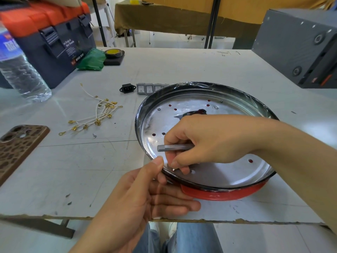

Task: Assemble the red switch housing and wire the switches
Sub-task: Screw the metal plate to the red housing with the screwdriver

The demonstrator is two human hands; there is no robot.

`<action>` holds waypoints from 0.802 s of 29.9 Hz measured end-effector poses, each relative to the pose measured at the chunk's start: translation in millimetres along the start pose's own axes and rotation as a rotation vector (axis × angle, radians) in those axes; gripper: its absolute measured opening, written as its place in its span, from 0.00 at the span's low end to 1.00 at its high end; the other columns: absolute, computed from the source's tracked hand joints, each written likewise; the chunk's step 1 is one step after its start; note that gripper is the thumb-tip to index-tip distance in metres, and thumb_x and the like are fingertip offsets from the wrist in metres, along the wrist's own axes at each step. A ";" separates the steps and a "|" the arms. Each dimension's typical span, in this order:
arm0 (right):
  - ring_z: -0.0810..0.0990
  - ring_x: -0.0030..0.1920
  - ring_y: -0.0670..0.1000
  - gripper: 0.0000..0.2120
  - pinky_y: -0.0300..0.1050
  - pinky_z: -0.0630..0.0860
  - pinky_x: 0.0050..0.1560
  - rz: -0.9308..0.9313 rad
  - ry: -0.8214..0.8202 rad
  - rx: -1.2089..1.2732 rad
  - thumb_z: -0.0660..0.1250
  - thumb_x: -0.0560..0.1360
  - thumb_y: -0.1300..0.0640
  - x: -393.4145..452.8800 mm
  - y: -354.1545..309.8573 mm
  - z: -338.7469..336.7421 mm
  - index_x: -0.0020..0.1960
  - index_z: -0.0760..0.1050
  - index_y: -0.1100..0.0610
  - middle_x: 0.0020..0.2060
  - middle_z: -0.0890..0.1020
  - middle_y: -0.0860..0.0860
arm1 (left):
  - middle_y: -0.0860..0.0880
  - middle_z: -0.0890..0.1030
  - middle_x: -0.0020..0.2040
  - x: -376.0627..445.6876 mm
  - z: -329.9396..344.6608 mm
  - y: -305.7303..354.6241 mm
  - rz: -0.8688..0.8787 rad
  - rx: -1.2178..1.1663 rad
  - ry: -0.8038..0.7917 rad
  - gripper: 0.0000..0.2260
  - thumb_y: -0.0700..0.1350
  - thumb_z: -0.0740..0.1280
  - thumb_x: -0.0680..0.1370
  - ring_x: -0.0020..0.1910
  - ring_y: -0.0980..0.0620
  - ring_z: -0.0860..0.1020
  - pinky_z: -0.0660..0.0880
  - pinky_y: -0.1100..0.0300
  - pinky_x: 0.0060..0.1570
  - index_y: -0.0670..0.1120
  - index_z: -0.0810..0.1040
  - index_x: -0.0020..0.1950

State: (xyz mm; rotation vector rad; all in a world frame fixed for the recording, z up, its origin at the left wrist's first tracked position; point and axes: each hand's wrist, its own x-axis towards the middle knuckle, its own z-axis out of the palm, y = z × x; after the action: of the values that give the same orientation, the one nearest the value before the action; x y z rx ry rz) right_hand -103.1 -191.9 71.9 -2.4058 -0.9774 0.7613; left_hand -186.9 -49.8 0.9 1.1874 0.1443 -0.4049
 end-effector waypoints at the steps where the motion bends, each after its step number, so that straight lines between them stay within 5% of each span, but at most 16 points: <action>1: 0.80 0.36 0.47 0.08 0.43 0.75 0.41 -0.001 -0.003 -0.011 0.68 0.74 0.57 0.5 -1.0 0.0 0.36 0.76 0.52 0.32 0.83 0.47 | 0.28 0.80 0.35 -0.2 0.2 0.2 0.000 -0.001 0.001 0.16 0.57 0.67 0.59 0.33 0.35 0.83 0.78 0.60 0.23 0.45 0.73 0.24; 14: 0.74 0.28 0.43 0.06 0.35 0.71 0.32 0.075 -0.046 0.007 0.69 0.72 0.59 8.4 -8.2 -1.7 0.36 0.78 0.56 0.25 0.79 0.46 | 0.30 0.81 0.37 -1.7 -2.1 -0.5 0.007 0.002 -0.049 0.17 0.58 0.67 0.61 0.36 0.37 0.83 0.79 0.60 0.27 0.43 0.75 0.31; 24: 0.73 0.28 0.44 0.06 0.34 0.70 0.31 0.105 -0.102 0.055 0.69 0.73 0.62 12.2 -7.0 -2.9 0.37 0.77 0.58 0.25 0.78 0.46 | 0.33 0.83 0.37 -4.1 -1.6 1.0 0.027 0.007 -0.077 0.13 0.59 0.66 0.63 0.38 0.38 0.84 0.78 0.62 0.27 0.50 0.76 0.26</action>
State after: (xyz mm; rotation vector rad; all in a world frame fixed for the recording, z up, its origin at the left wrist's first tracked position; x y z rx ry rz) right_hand -97.4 -178.9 74.1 -2.4063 -0.8621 0.9443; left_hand -190.1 -47.0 2.5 1.1781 0.0605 -0.4275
